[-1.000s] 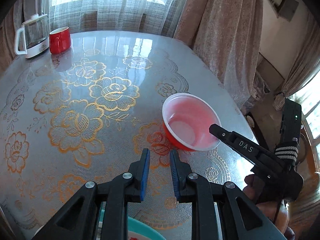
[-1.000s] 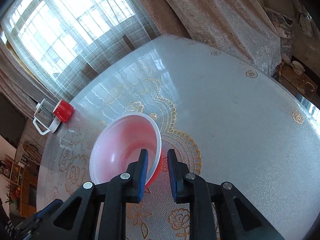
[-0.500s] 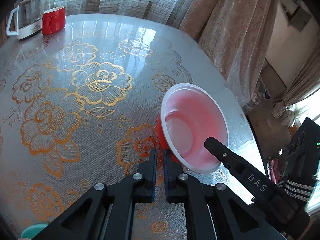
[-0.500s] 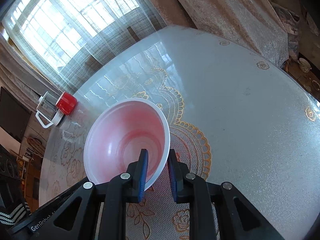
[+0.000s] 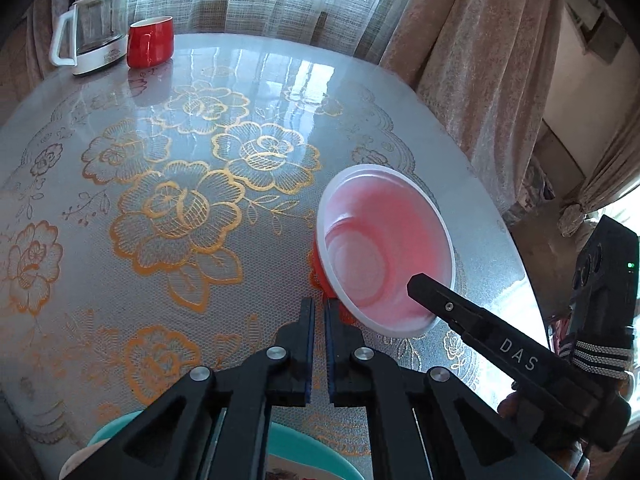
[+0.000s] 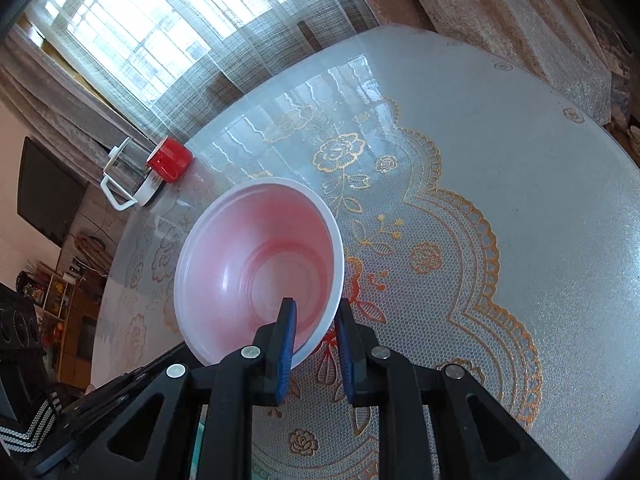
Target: Organize plates and bowls
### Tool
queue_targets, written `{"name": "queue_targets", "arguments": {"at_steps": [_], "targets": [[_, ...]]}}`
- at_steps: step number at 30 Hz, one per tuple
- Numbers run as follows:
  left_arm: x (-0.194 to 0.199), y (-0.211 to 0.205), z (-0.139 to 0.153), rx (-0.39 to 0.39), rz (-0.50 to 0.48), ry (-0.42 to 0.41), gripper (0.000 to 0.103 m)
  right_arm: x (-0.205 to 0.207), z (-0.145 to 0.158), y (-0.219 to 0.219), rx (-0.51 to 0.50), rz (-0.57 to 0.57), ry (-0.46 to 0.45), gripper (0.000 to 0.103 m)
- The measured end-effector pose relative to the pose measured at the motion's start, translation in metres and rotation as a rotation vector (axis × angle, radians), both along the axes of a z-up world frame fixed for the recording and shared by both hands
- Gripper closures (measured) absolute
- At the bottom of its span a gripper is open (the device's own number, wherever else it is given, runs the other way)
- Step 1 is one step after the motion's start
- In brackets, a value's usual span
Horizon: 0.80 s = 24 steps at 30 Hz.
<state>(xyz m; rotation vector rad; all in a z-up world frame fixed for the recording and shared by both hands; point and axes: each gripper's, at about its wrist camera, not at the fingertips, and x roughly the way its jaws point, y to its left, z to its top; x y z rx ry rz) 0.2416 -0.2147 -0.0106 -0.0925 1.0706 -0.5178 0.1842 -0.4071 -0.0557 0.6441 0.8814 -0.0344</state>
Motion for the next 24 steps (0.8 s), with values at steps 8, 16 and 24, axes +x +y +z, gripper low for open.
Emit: {"name": "queue_targets", "arguments": {"at_steps": [8,16,24], "targets": [[0.006,0.02,0.011,-0.081,0.002,0.001,0.087,0.0,0.003,-0.001,0.019,-0.007,-0.004,0.078],[0.023,-0.001,0.008,-0.121,-0.007,0.026,0.087,-0.015,0.017,-0.014,-0.007,-0.071,-0.059,0.073],[0.033,-0.022,0.0,-0.053,-0.031,-0.029,0.091,-0.009,0.014,-0.005,-0.06,-0.051,-0.074,0.089]]}}
